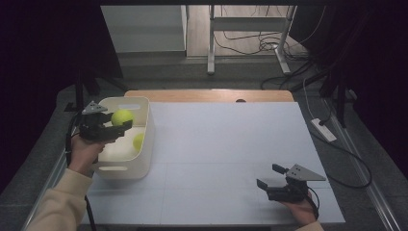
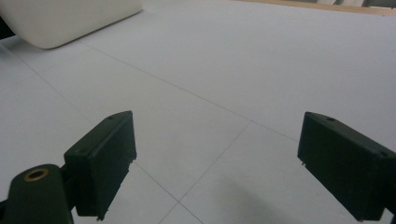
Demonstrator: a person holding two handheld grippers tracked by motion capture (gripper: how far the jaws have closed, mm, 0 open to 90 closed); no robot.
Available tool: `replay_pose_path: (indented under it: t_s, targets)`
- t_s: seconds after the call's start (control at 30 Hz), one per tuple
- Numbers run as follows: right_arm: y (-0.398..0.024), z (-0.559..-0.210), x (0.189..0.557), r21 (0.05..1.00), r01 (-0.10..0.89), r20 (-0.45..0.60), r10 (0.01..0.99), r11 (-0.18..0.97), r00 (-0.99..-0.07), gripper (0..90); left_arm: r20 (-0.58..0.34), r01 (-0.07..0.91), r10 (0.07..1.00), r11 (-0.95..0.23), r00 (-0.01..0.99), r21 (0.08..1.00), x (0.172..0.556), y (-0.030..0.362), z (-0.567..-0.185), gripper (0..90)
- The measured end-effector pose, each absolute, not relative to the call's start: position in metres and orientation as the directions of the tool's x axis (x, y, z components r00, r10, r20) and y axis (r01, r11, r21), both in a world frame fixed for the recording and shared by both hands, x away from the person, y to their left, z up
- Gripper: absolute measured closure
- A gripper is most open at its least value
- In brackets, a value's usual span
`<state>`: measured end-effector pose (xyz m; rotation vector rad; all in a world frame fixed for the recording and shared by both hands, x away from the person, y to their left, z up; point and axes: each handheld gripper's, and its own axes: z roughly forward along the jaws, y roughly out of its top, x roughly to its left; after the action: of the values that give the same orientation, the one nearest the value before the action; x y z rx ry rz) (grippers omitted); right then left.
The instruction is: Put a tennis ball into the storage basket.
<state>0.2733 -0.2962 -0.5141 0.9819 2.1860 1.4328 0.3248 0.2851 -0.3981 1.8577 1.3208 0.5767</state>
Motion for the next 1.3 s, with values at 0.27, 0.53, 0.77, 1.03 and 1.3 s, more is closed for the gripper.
replay_pose_path:
  t_s: [0.27,0.53,0.77,1.03,1.3]
  targets:
    - [-0.2956,-0.5141,0.2734,0.9,0.358,0.082,0.71,0.249,-0.7,11.9,-0.069,0.592,0.933,-0.166,0.354,0.788,0.3233,0.2874,-0.3987,27.2]
    - [-0.2954,-0.5141,0.2734,0.899,0.358,0.082,0.709,0.251,-0.701,11.9,-0.067,0.593,0.933,-0.168,0.353,0.788,0.3238,0.2863,-0.3979,27.1]
    - [-0.2957,-0.5146,0.2736,0.898,0.36,0.081,0.708,0.254,-0.701,11.9,-0.068,0.599,0.943,-0.151,0.327,0.786,0.324,0.2884,-0.3992,25.7]
    - [-0.2957,-0.5144,0.2735,0.898,0.358,0.08,0.708,0.254,-0.702,11.9,-0.125,0.533,0.929,-0.088,0.349,0.841,0.3186,0.2875,-0.3917,10.8]
    - [-0.297,-0.515,0.2755,0.901,0.359,0.087,0.708,0.244,-0.7,11.7,-0.157,0.483,0.896,-0.071,0.415,0.873,0.3158,0.2804,-0.3929,11.4]
